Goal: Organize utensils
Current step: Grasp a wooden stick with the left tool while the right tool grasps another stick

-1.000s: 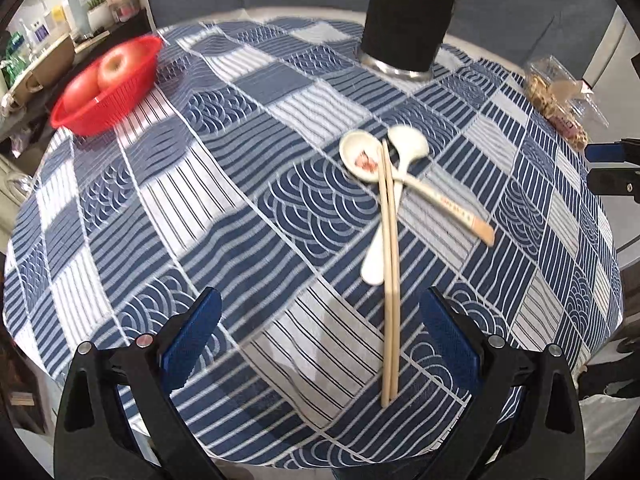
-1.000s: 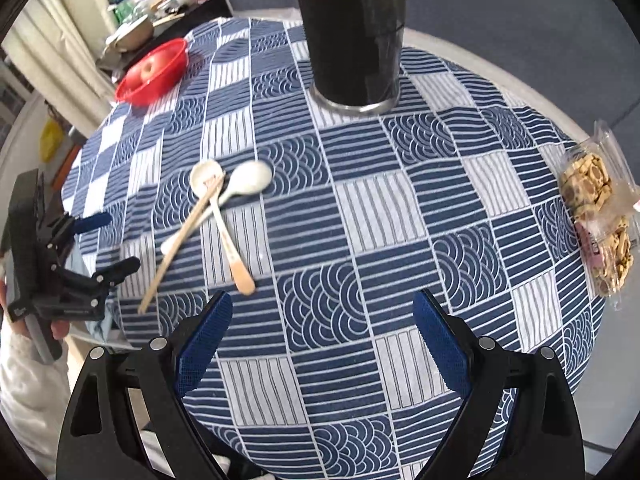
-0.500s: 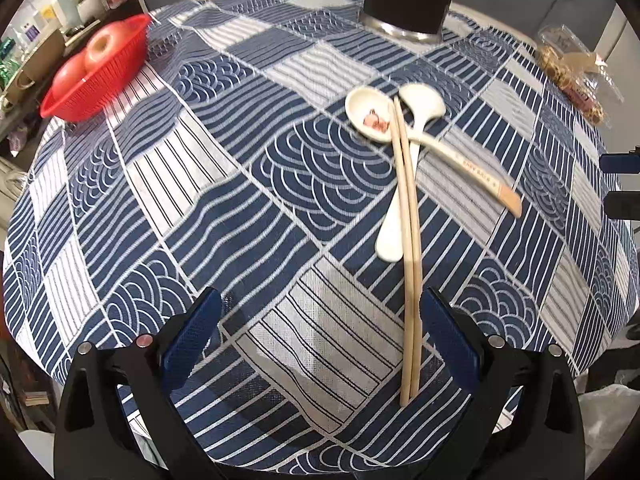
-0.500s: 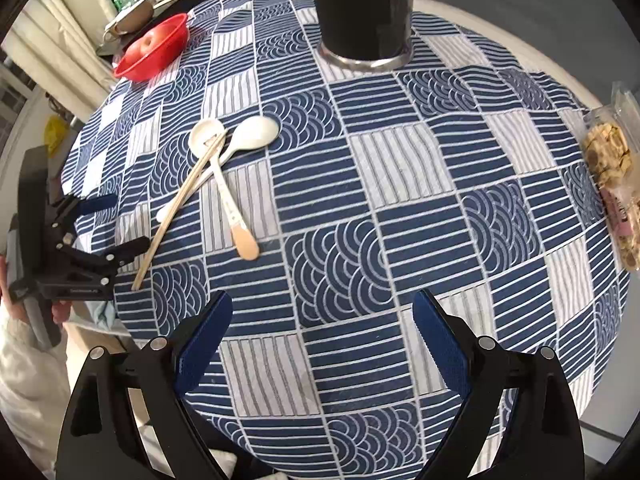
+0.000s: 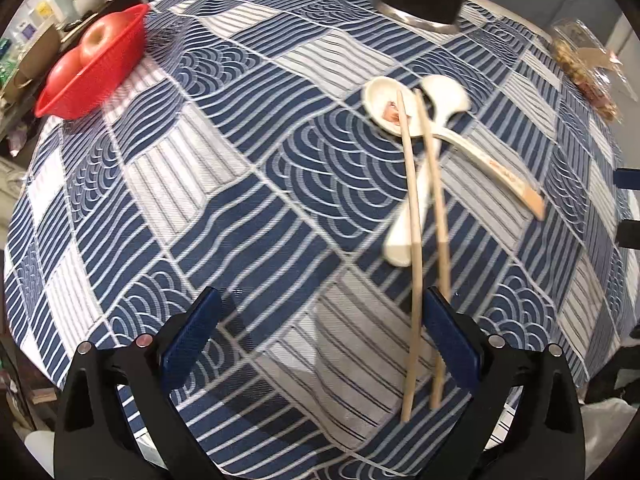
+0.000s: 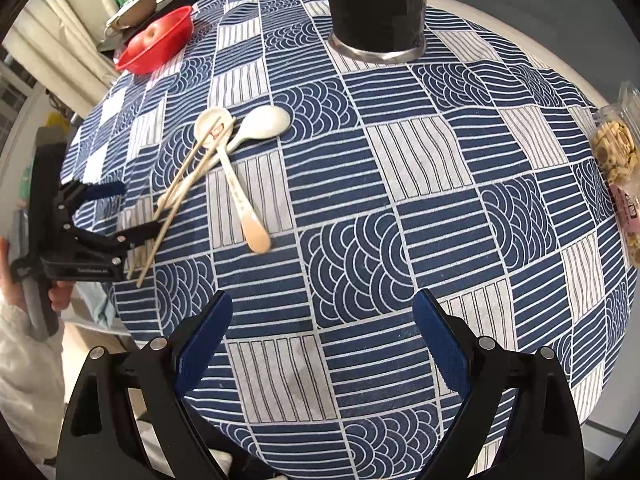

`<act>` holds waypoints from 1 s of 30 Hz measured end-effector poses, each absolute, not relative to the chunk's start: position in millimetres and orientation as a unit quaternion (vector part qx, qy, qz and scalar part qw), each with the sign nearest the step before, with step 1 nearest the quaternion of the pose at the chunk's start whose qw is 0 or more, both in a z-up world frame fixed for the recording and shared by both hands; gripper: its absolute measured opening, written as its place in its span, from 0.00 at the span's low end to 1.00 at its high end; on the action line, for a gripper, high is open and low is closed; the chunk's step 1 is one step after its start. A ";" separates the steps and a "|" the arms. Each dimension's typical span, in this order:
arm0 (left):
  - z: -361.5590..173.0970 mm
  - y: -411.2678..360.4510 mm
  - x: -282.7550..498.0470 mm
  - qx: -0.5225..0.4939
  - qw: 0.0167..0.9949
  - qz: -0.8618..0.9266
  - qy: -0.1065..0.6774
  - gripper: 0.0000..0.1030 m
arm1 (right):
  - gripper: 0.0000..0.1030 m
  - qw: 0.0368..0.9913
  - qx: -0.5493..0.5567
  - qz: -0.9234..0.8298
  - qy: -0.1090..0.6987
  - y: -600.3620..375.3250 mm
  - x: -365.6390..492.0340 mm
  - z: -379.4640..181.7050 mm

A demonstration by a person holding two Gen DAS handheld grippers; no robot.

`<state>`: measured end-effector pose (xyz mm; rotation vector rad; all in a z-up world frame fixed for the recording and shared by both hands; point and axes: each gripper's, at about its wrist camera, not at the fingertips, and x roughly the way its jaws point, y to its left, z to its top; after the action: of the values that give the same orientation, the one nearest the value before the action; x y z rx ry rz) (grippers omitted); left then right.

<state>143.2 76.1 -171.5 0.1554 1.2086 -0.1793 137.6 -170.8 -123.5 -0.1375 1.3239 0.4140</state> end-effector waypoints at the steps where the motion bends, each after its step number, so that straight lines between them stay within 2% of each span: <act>1: -171.9 74.9 142.9 0.079 0.817 -0.084 0.565 0.95 | 0.85 0.767 -0.064 0.188 0.610 -171.0 136.7 -125.5; 12: -174.5 110.5 152.0 0.056 0.807 -0.057 0.585 0.95 | 0.85 0.771 -0.082 0.157 0.612 -161.0 130.5 -131.4; 30: -175.2 163.1 189.4 0.142 0.777 -0.159 0.593 0.96 | 0.85 0.773 -0.026 0.088 0.628 -70.9 132.5 -142.4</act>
<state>189.4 163.1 -175.2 0.3081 1.2821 -0.3437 132.5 -70.9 -142.4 -0.0555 1.3597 0.1899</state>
